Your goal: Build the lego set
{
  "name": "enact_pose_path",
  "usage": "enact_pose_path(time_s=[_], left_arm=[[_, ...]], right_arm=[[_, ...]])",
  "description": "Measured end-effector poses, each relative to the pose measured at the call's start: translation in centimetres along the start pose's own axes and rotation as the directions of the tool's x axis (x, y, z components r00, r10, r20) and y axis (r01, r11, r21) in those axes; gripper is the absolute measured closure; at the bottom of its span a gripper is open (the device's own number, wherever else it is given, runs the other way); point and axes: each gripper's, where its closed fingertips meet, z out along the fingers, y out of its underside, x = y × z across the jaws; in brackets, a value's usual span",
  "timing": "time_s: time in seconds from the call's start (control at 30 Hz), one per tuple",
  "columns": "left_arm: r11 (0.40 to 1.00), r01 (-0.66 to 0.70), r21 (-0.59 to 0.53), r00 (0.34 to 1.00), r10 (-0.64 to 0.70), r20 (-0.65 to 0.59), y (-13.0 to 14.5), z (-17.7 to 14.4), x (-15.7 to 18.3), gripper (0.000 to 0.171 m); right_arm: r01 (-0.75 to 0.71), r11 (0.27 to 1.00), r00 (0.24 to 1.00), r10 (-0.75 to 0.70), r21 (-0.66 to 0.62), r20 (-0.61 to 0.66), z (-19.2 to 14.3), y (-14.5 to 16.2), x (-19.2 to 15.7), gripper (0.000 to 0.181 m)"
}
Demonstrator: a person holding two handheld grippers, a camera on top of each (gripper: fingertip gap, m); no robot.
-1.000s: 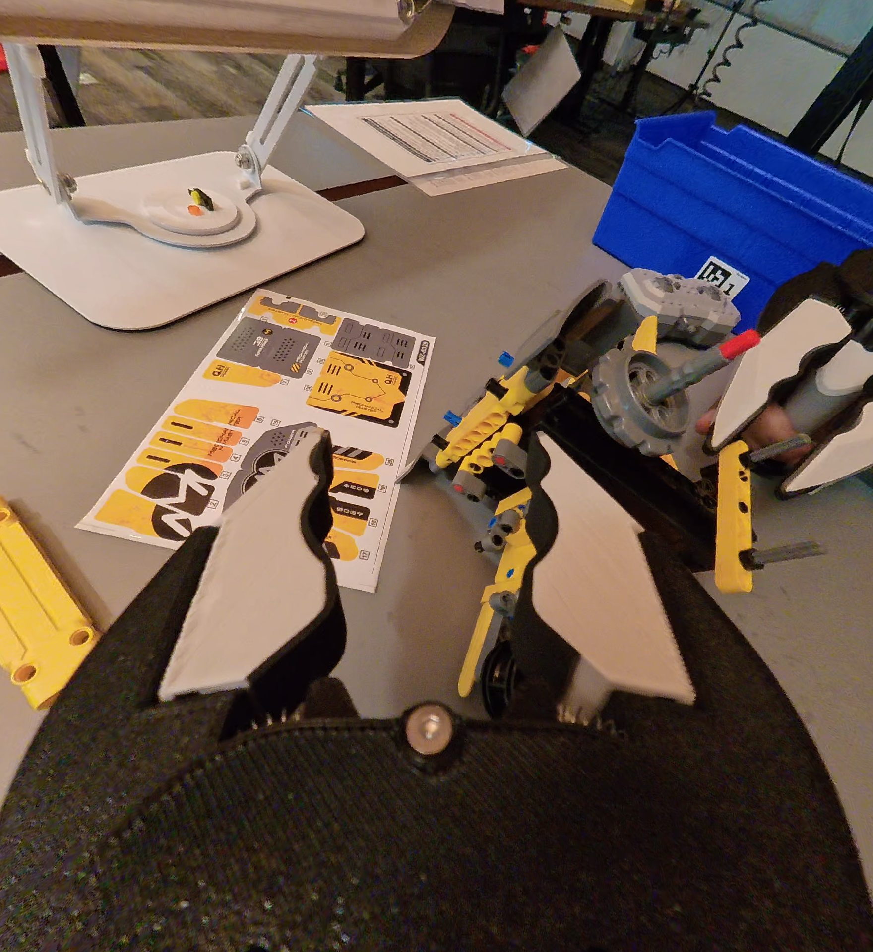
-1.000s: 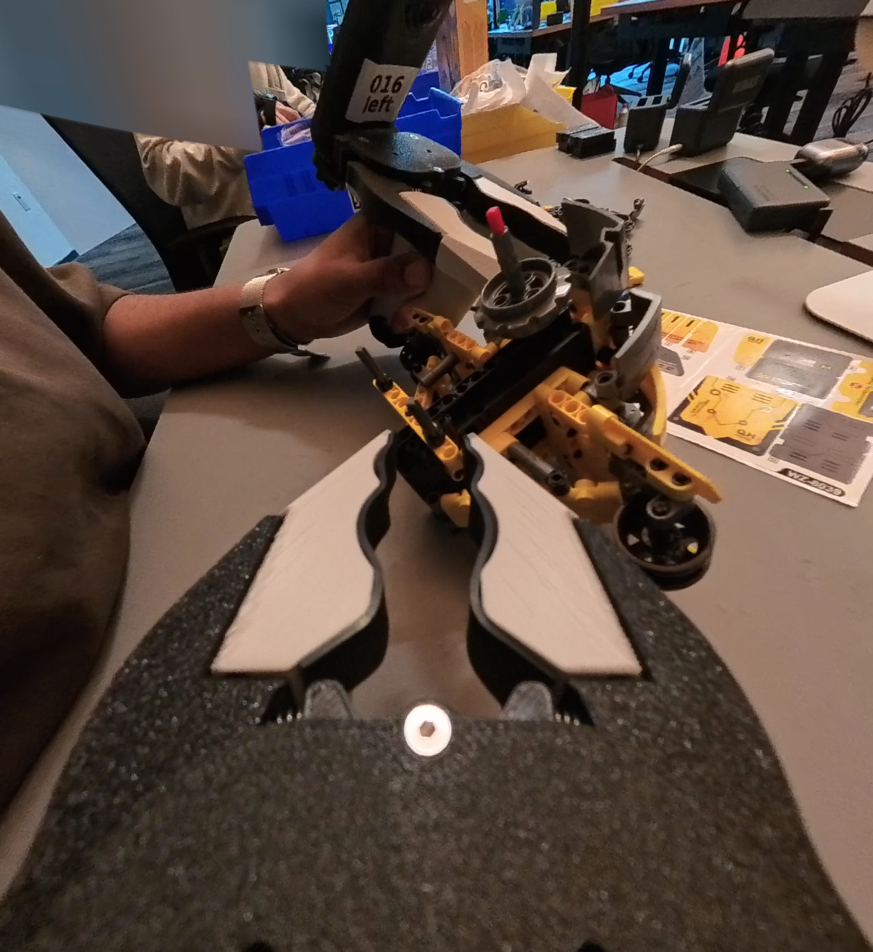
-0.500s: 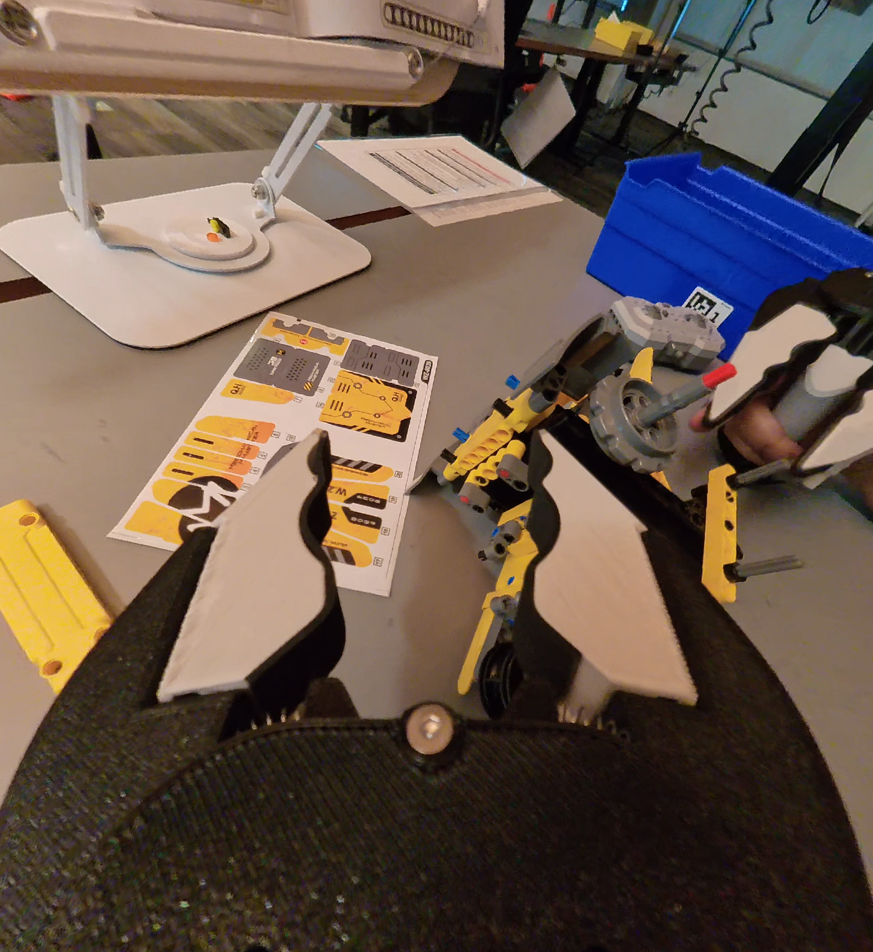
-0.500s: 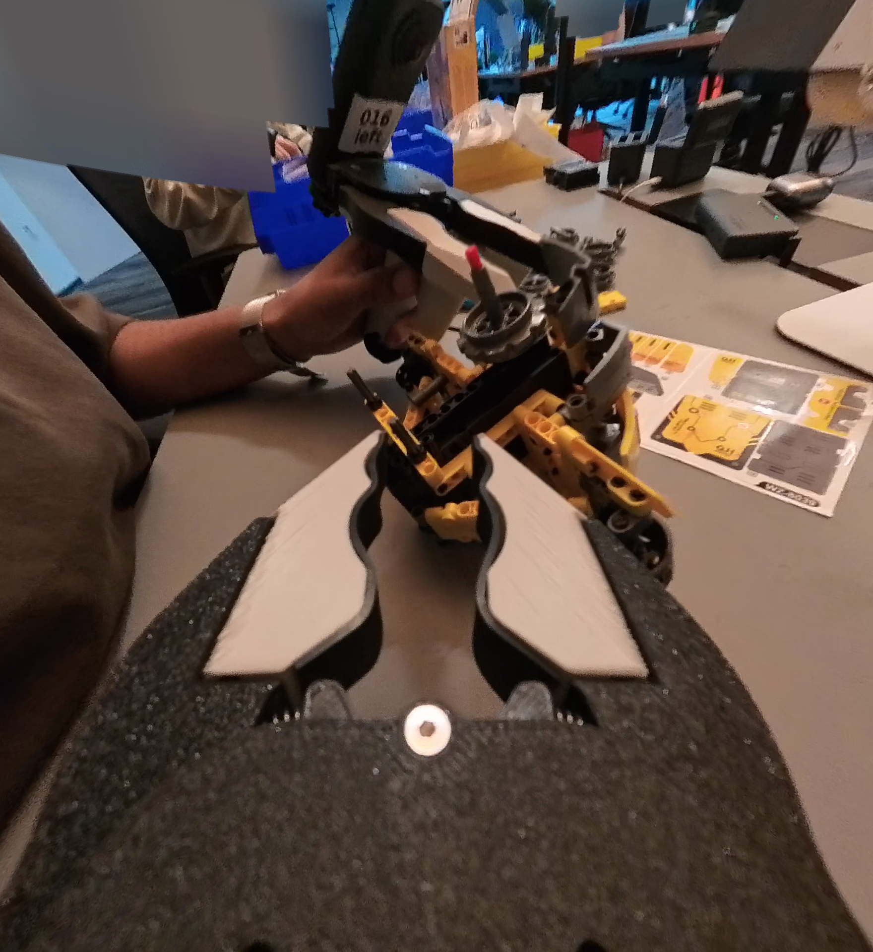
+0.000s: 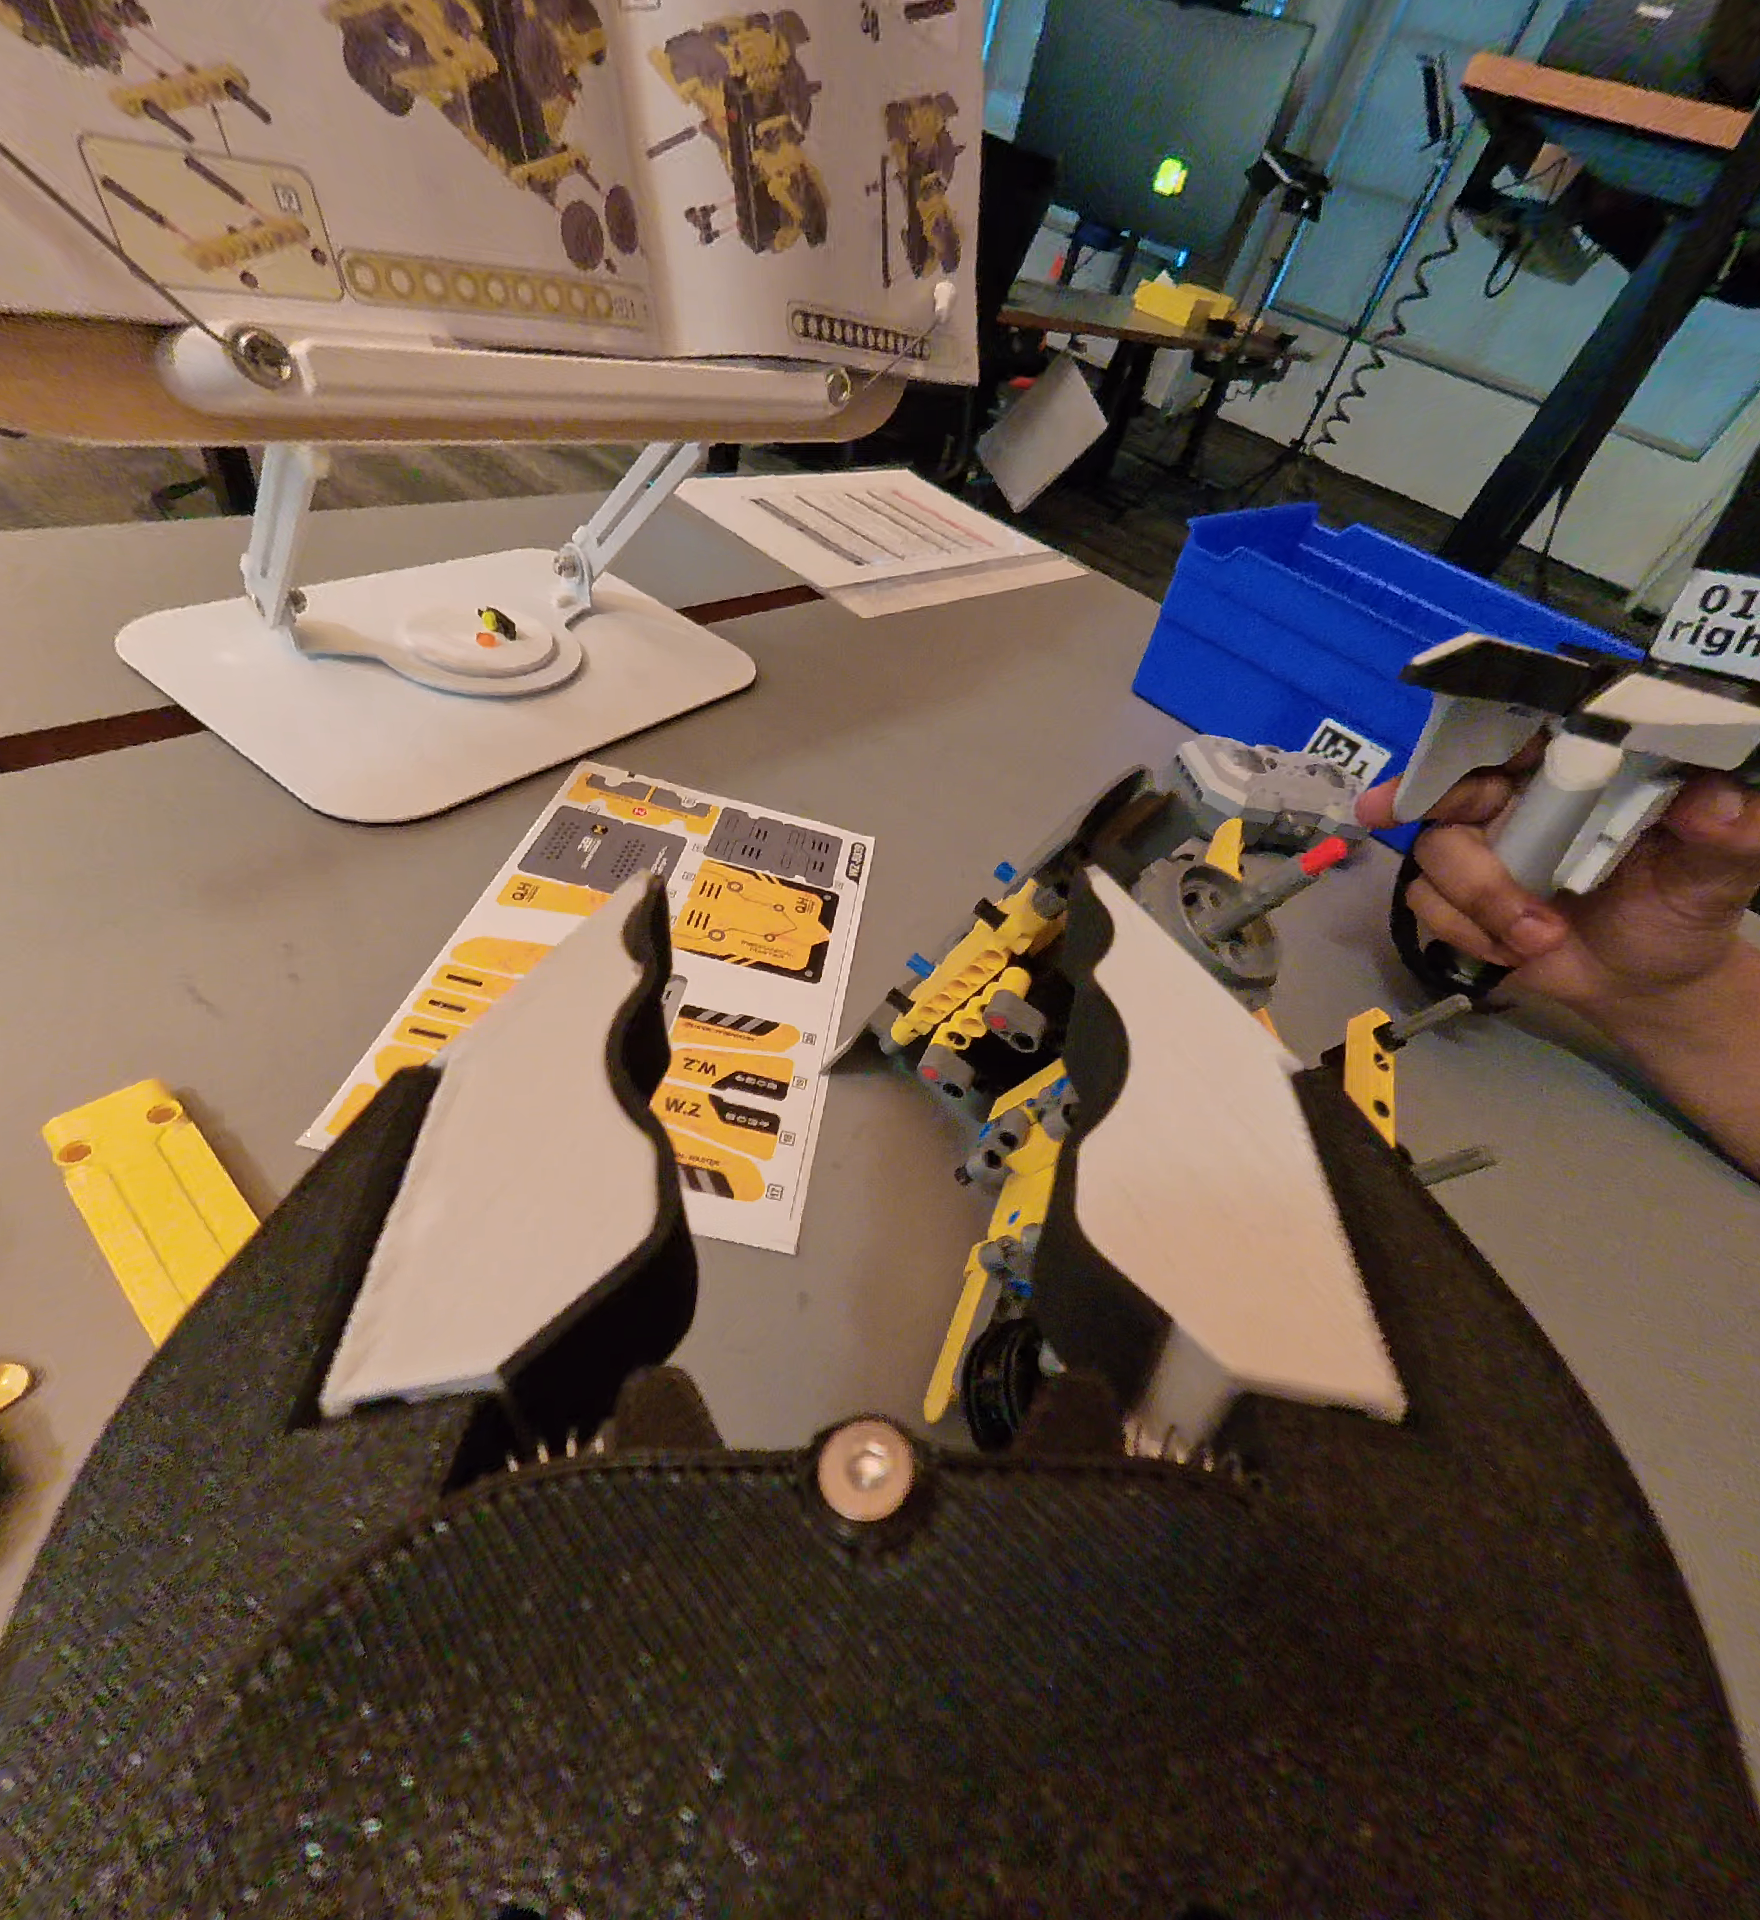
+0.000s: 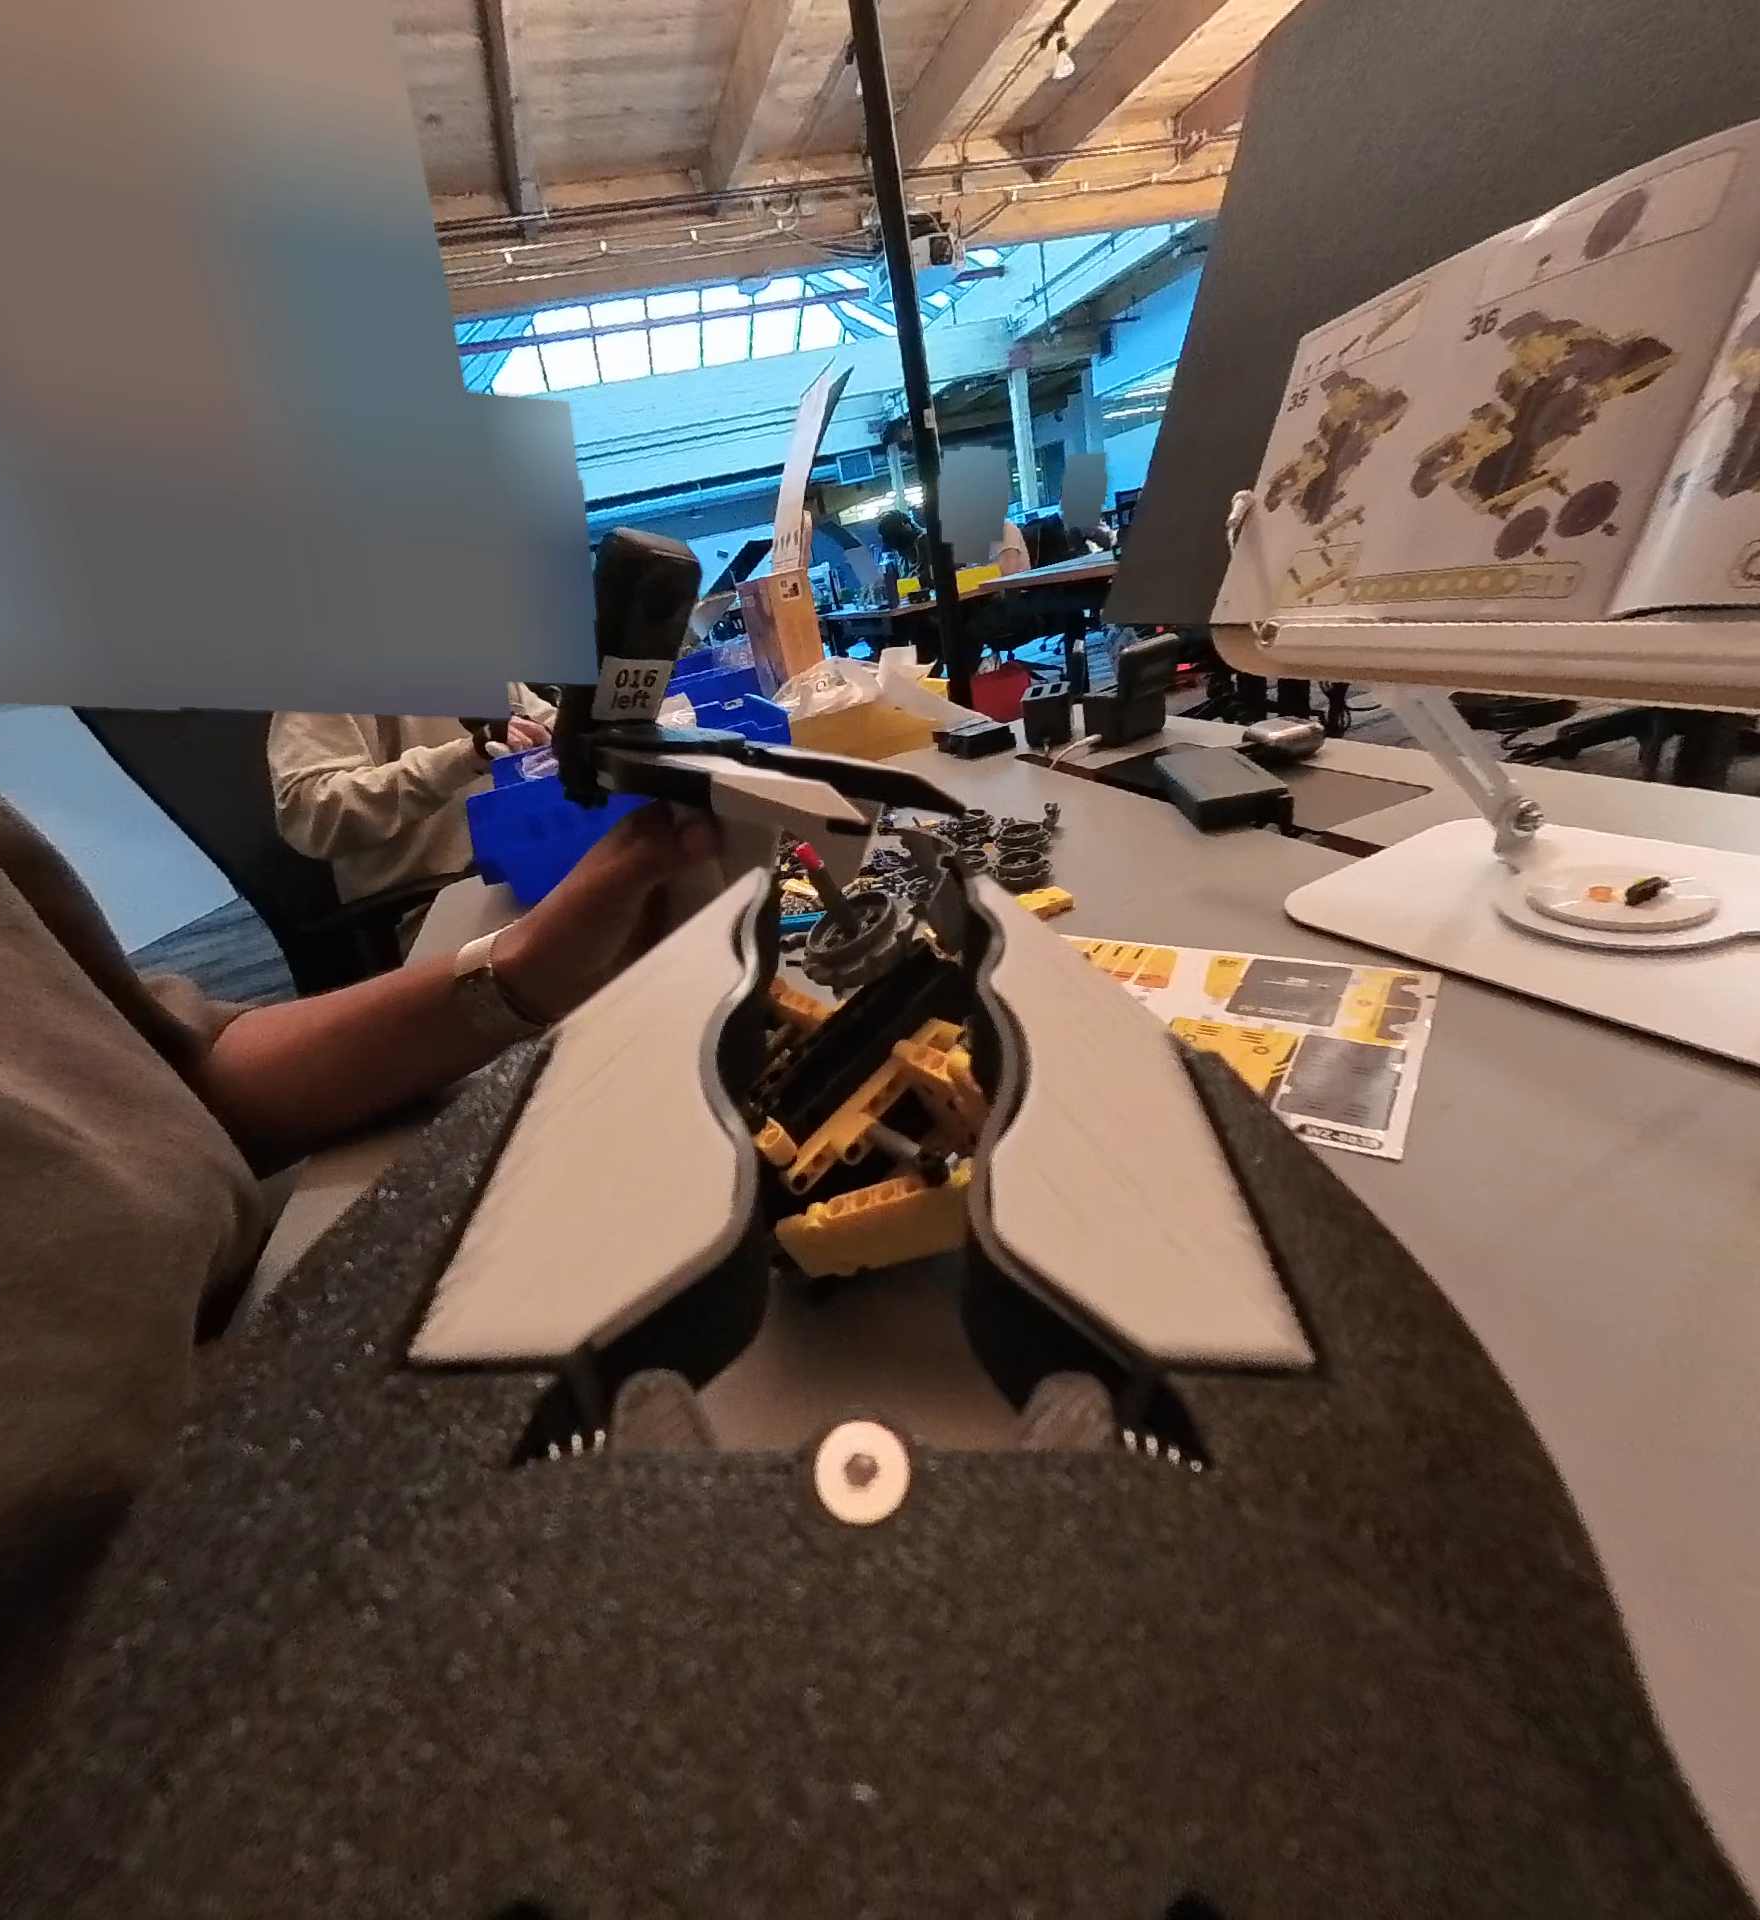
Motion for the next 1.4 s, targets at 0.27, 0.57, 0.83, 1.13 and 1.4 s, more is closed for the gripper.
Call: enact_pose_path(time_s=[0.27, 0.57, 0.83, 1.13, 1.4], left_arm=[[0.999, -0.035, 0.016, 0.999, 0.036, -0.031, -0.2, 0.0, 0.7, 0.099], [0.950, -0.271, 0.157, 0.886, 0.183, 0.425, -6.6, -10.3, -4.8, 0.130], [0.984, -0.180, 0.004, 0.733, 0.131, 0.668, -2.4, -21.4, -9.8, 0.171], [0.990, 0.016, -0.140, 0.839, 0.063, 0.540, 2.9, -14.4, -11.1, 0.134], [0.886, 0.122, -0.447, 0.859, 0.131, 0.494, 5.9, -8.2, -15.2, 0.133]], right_arm=[[-0.013, 1.000, 1.000, 0.014, -0.028, 0.012, 0.7, 0.8, -0.3, 0.145], [0.011, 1.000, 1.000, -0.012, -0.016, -0.026, 0.4, 0.2, 0.0, 0.144], [-0.031, 1.000, 0.998, 0.031, 0.003, -0.048, 0.3, 0.2, 0.7, 0.144], [-0.016, 0.999, 0.996, 0.012, -0.044, -0.091, 0.5, 1.4, 1.7, 0.144], [-0.004, 0.999, 0.994, 0.000, -0.037, -0.113, 0.2, 1.2, 2.1, 0.144]])
